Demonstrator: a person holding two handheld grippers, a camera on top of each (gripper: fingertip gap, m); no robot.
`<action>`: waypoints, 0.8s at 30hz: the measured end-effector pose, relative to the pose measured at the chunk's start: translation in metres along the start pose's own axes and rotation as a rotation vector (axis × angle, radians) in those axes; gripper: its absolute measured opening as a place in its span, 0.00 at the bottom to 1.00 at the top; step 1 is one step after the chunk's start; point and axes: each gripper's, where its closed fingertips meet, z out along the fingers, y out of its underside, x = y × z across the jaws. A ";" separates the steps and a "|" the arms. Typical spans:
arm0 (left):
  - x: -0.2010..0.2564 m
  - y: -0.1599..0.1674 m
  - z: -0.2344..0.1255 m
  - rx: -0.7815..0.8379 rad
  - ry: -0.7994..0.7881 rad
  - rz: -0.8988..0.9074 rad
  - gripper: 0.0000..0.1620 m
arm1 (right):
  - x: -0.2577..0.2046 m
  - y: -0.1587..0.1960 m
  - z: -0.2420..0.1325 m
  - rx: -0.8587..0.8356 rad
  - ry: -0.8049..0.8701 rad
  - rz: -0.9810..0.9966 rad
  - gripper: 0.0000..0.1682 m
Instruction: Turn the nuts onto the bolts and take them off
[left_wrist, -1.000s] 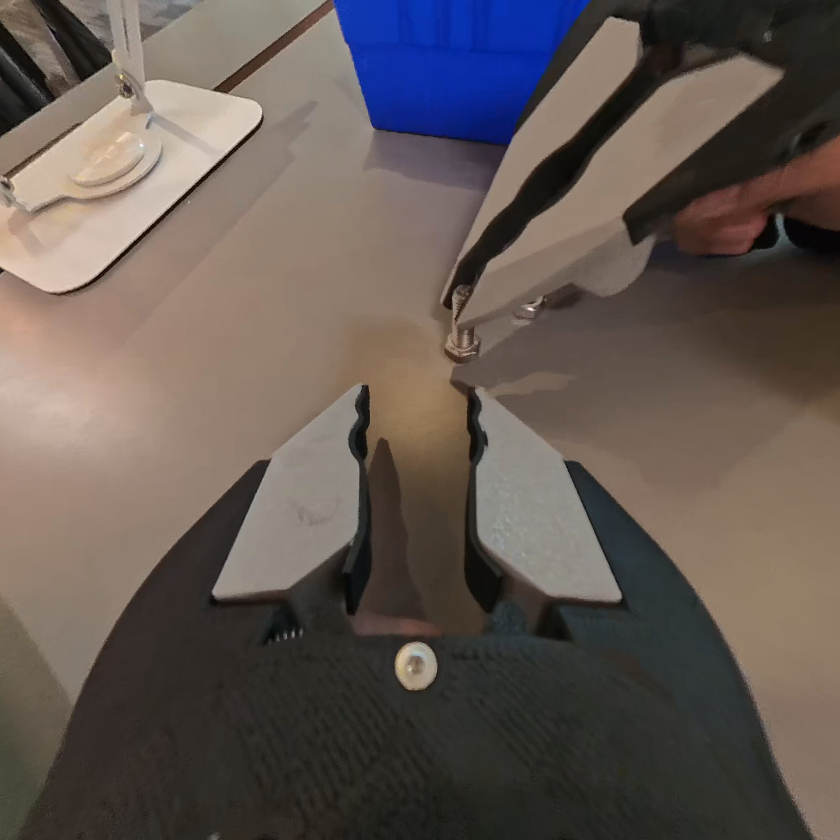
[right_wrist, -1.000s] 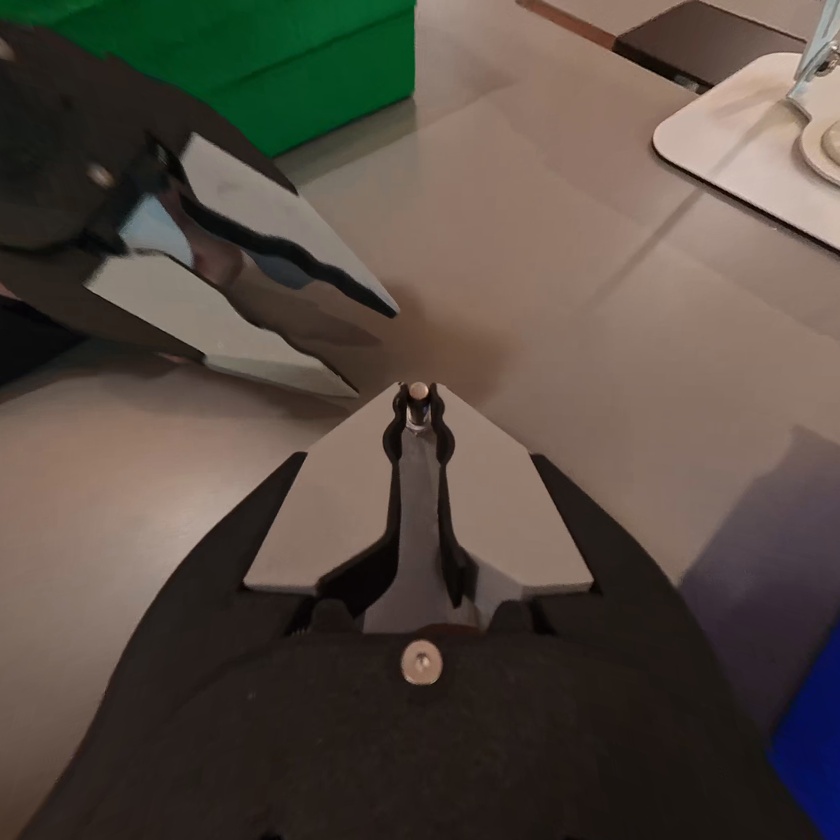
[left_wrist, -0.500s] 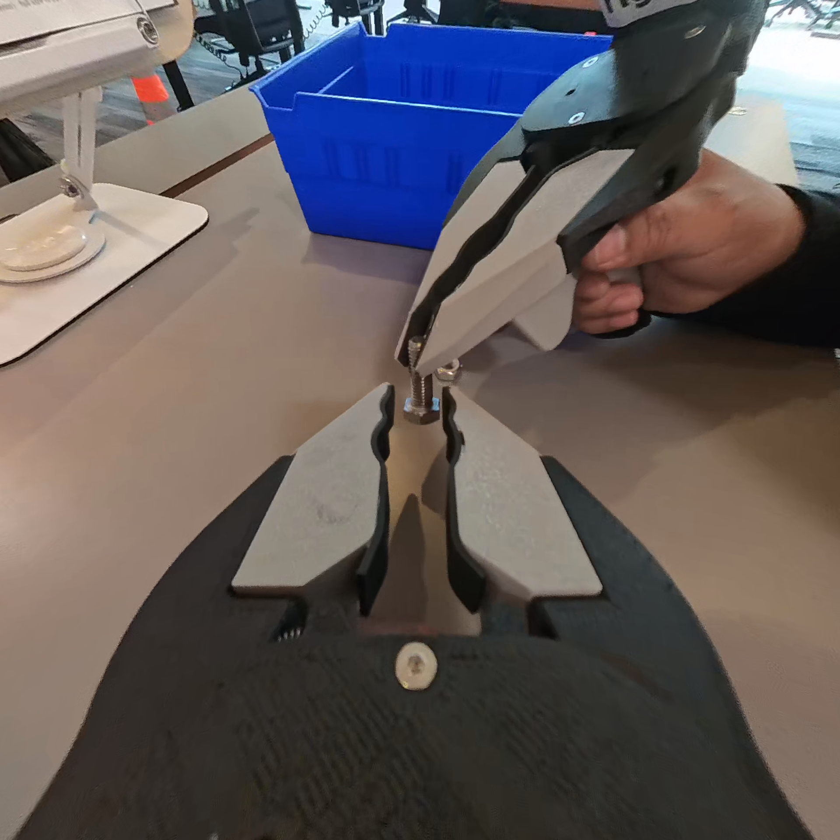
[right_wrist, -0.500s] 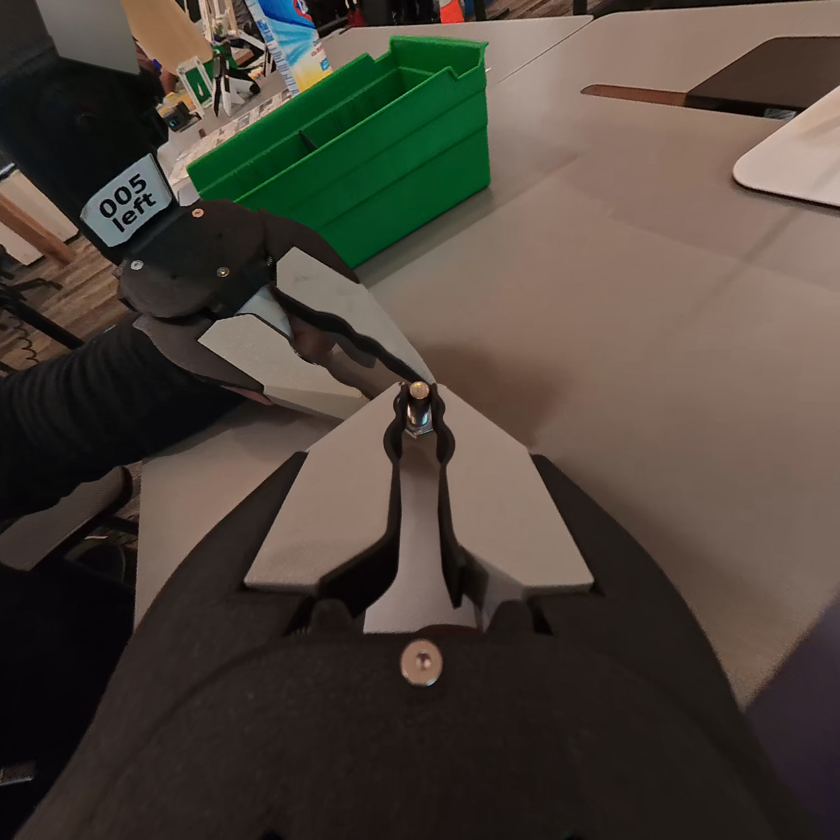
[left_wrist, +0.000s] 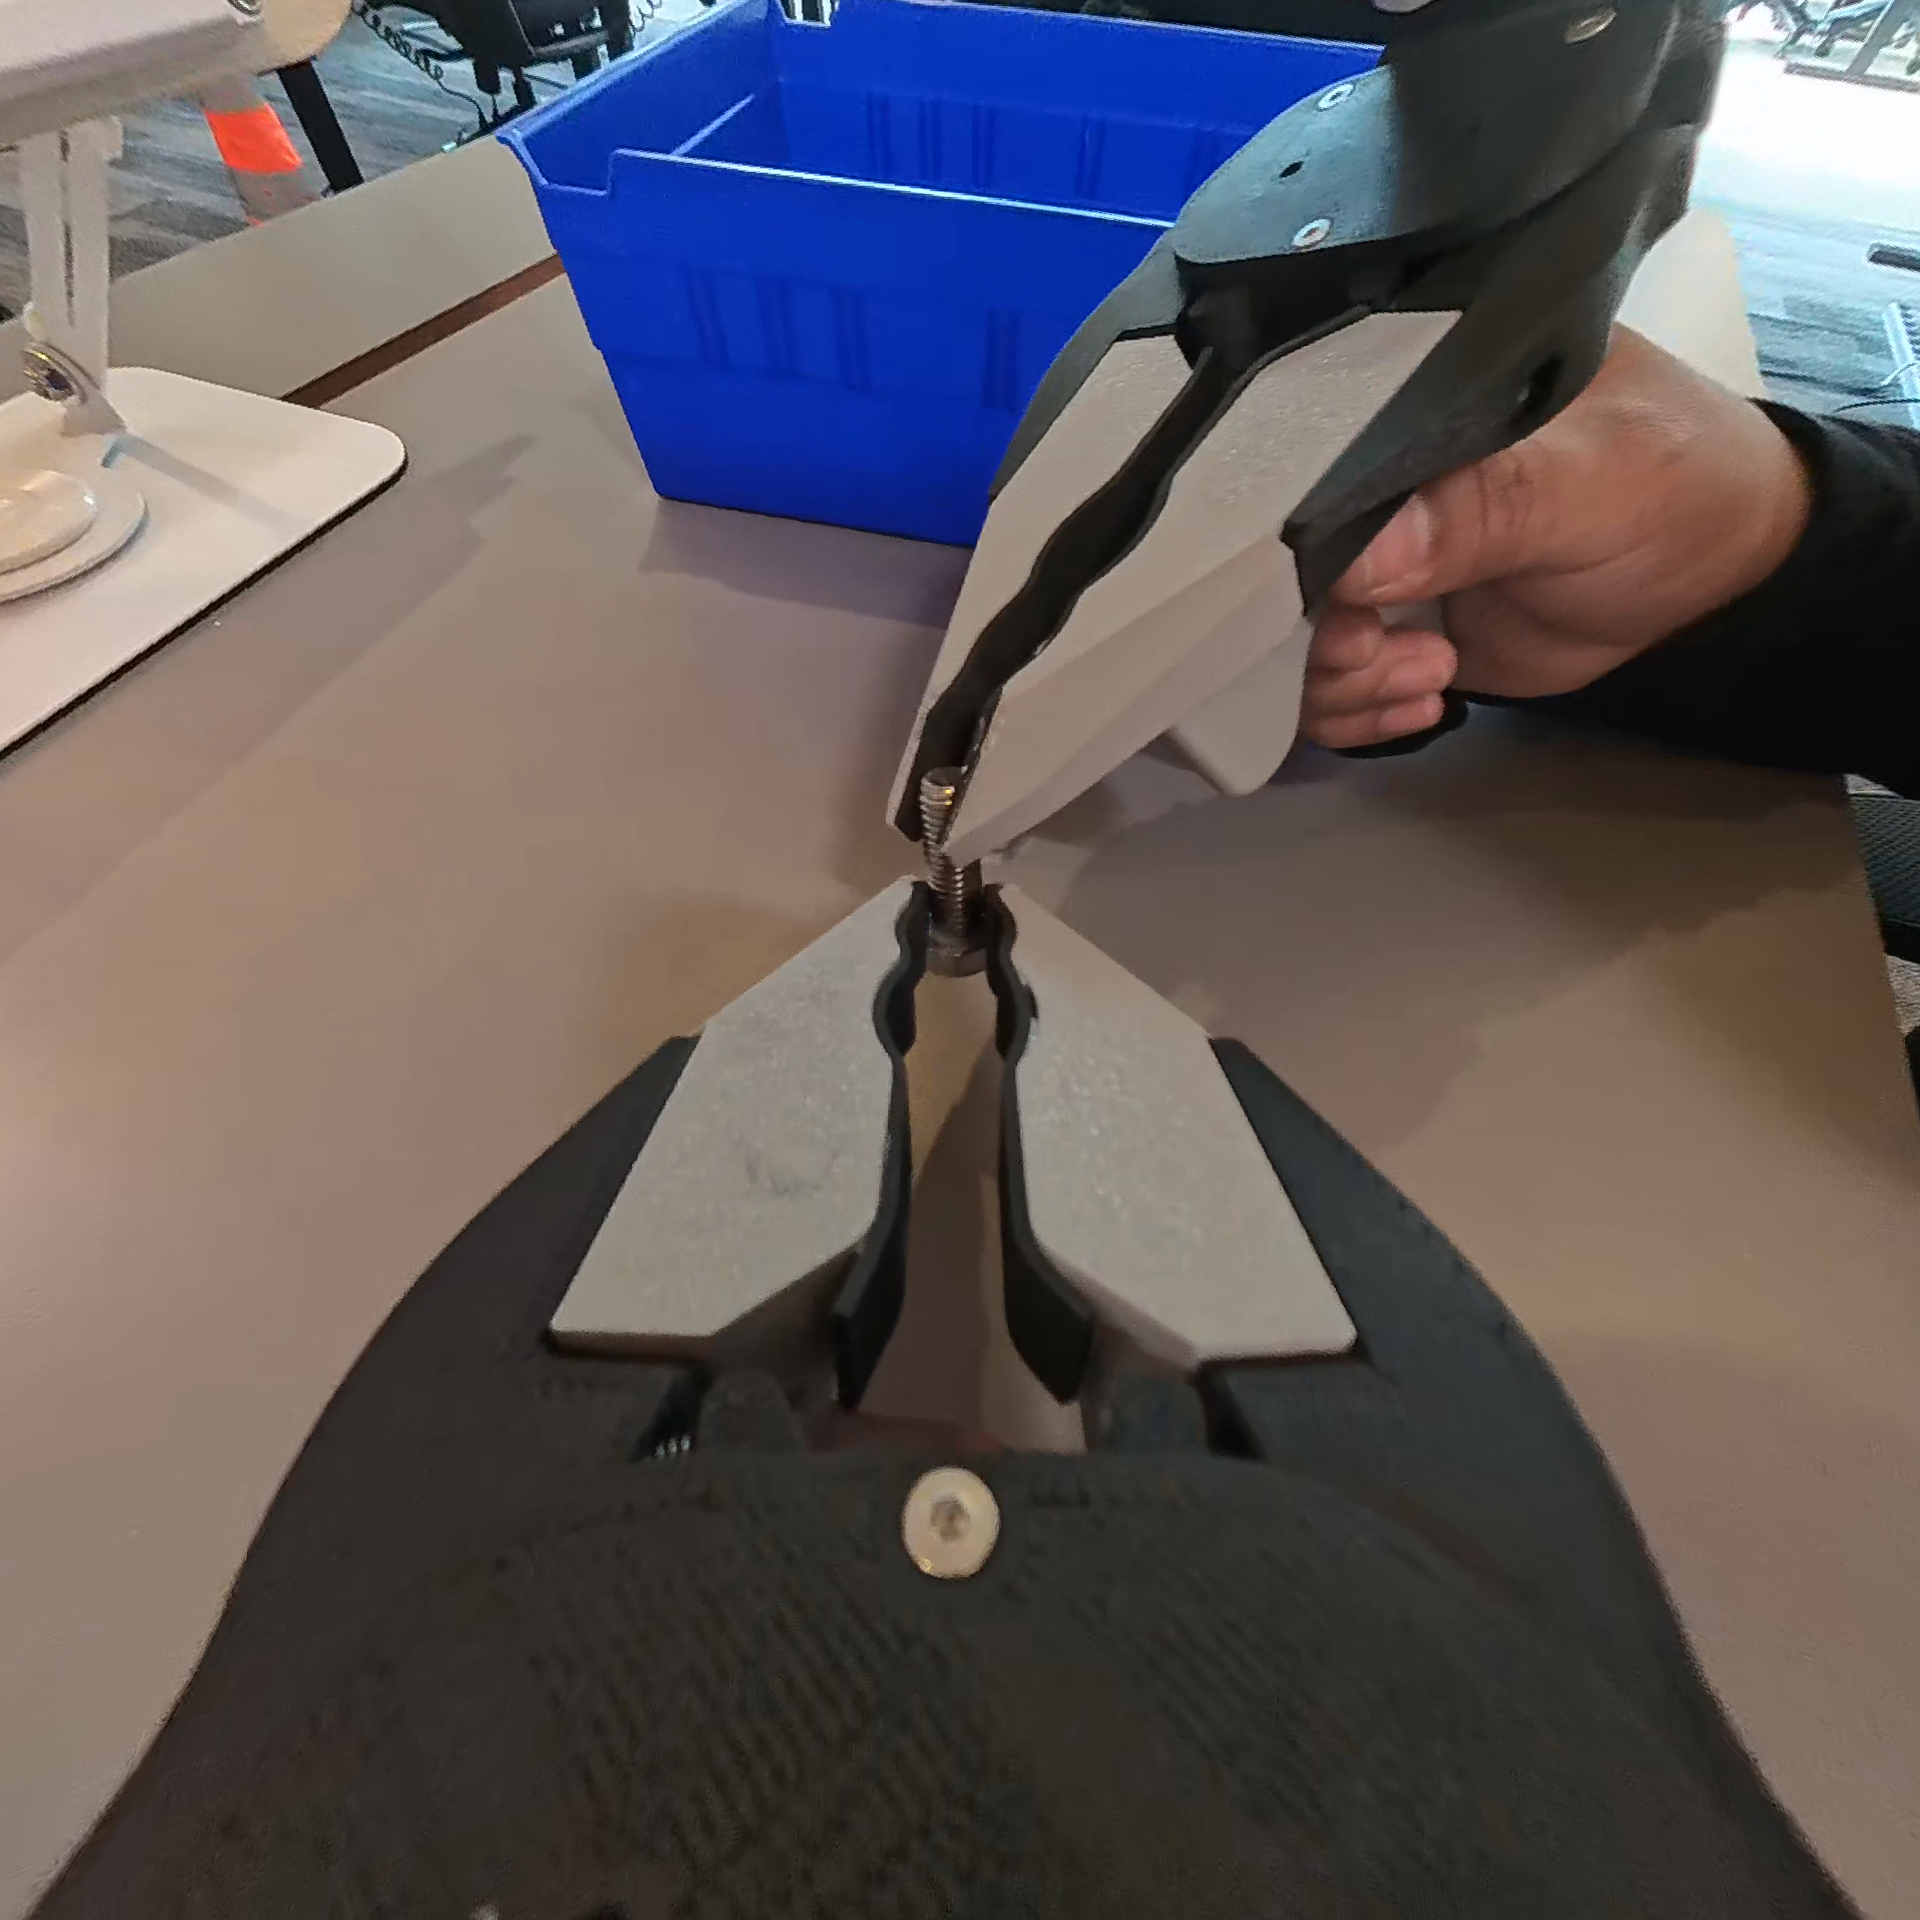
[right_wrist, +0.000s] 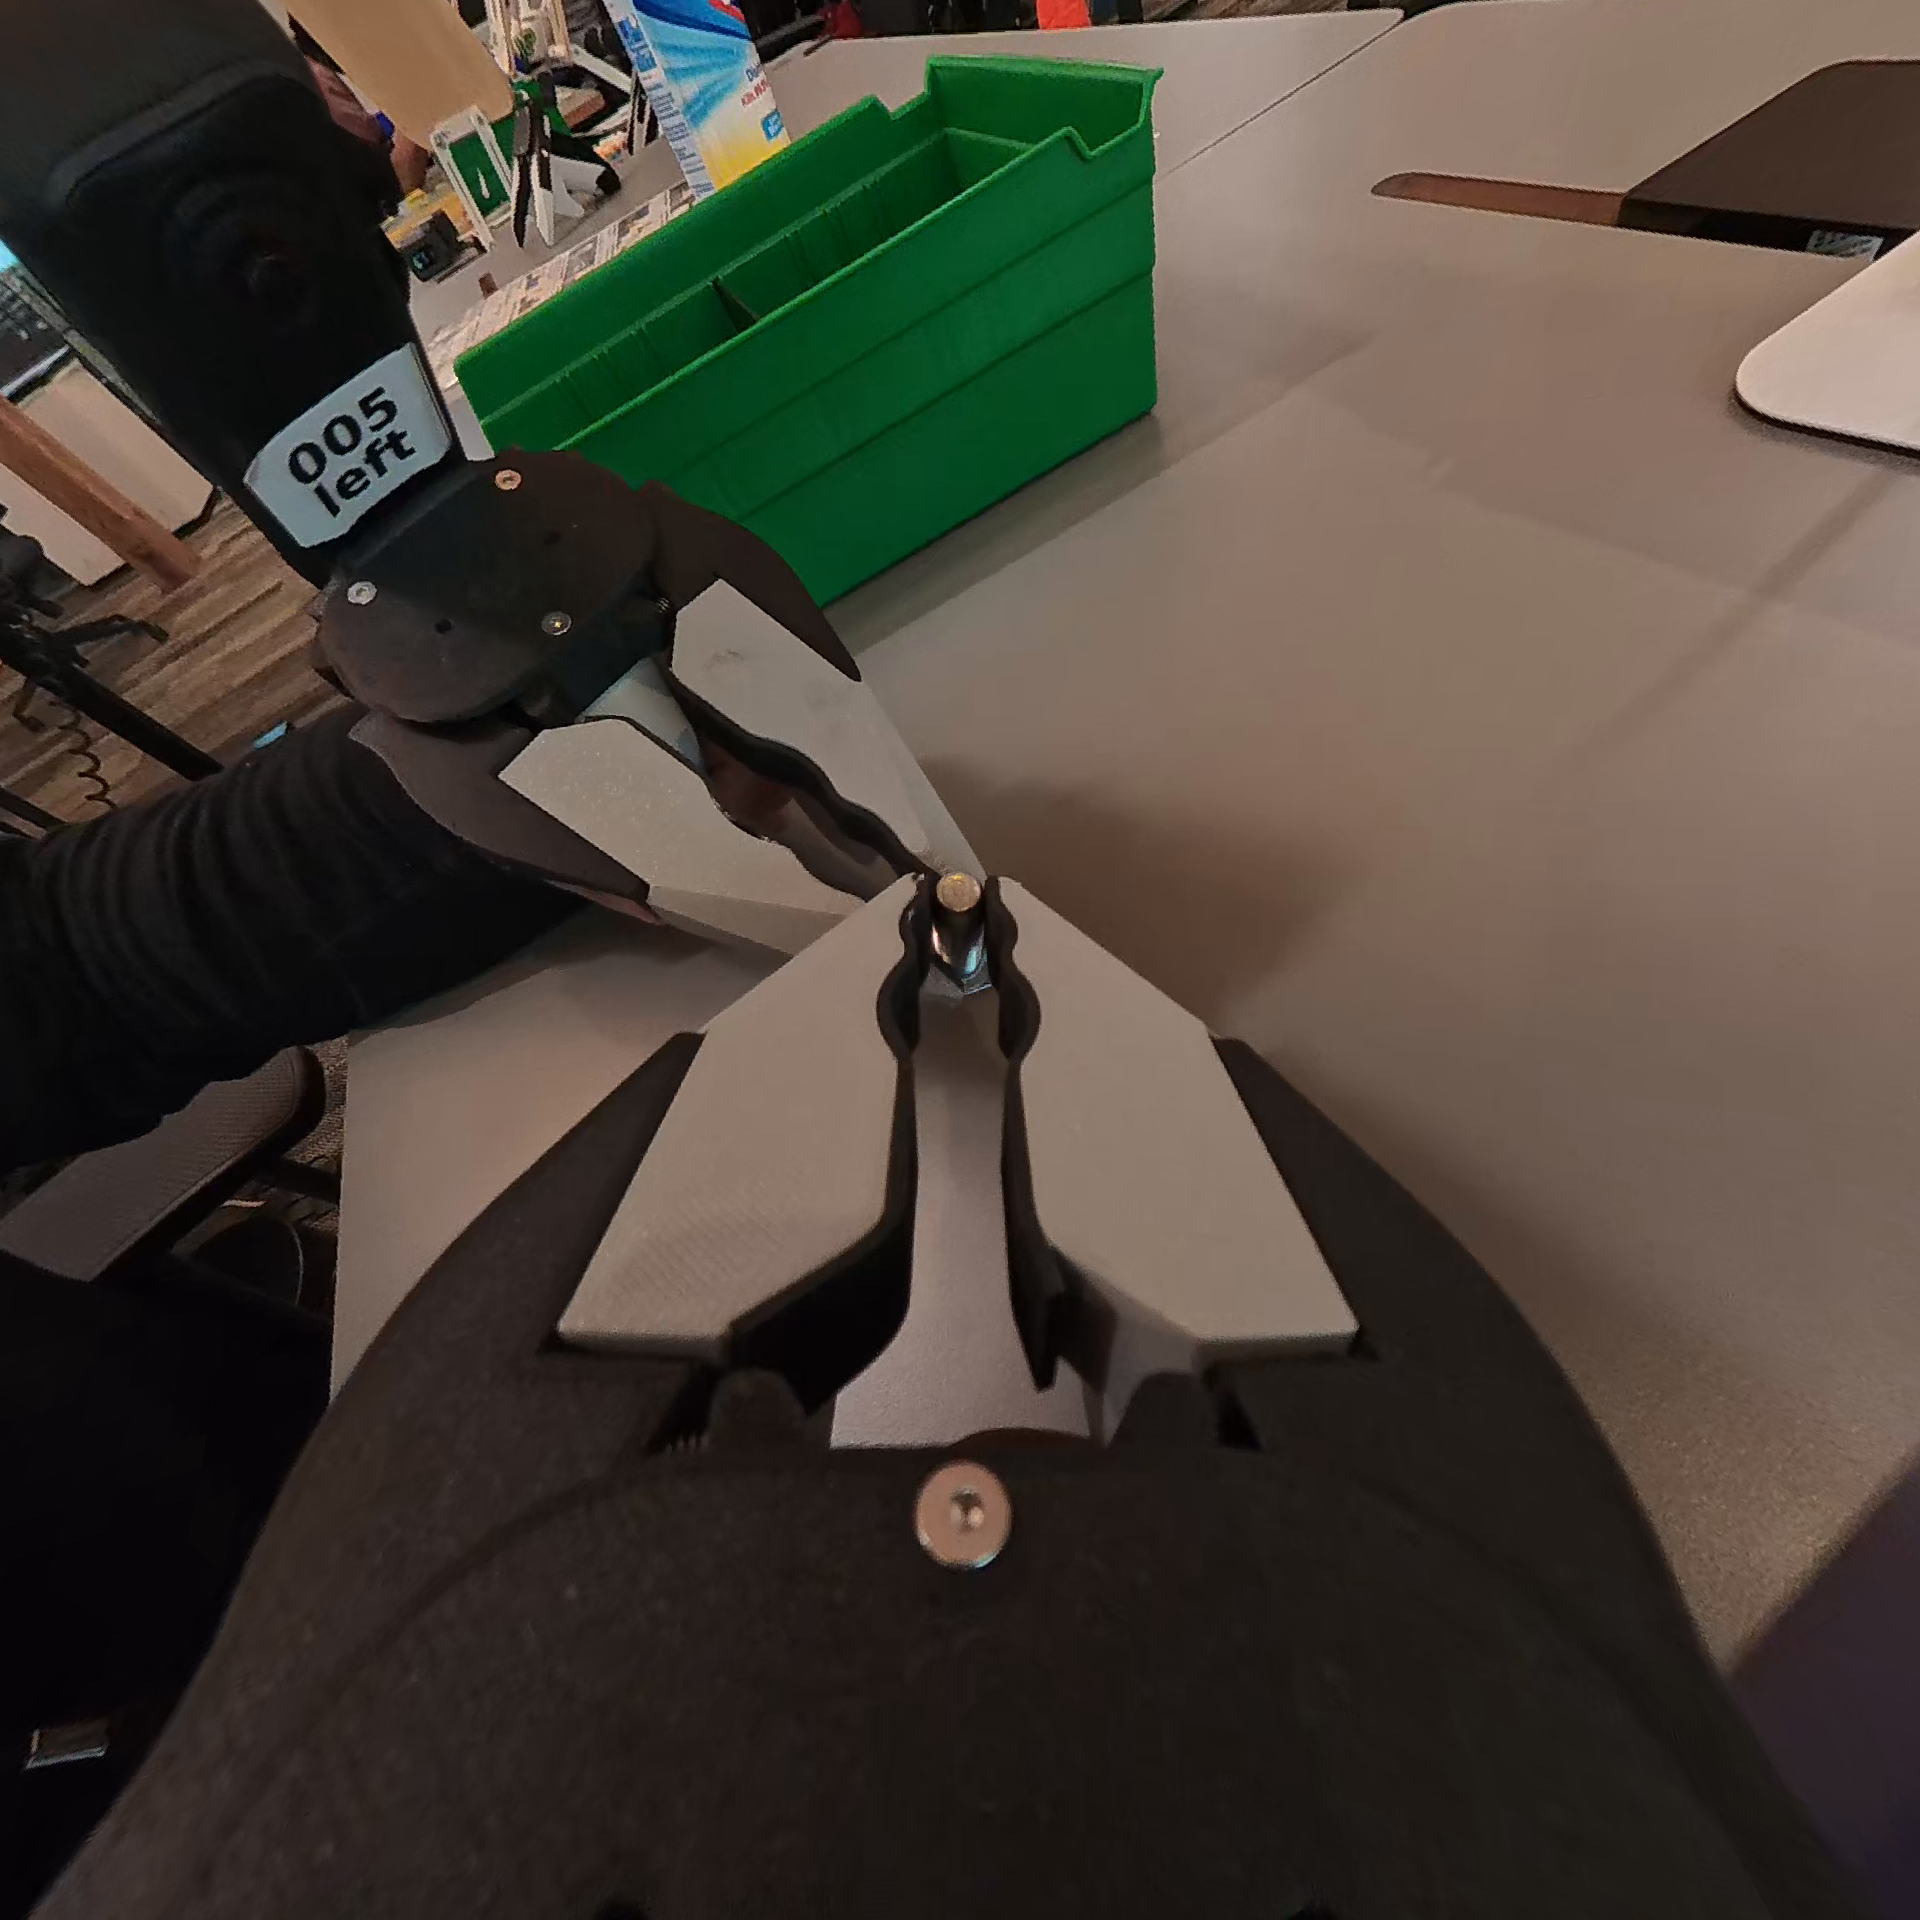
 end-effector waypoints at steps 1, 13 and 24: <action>0.000 0.000 0.000 -0.002 0.006 -0.007 0.04 | 0.000 0.000 0.000 -0.002 0.000 -0.001 0.04; 0.008 -0.017 -0.007 0.135 0.209 -0.265 0.04 | -0.006 -0.032 -0.020 0.176 -0.053 0.009 0.13; -0.012 -0.023 -0.019 0.226 0.172 -0.236 0.04 | 0.042 0.001 -0.028 -0.018 0.276 -0.070 0.21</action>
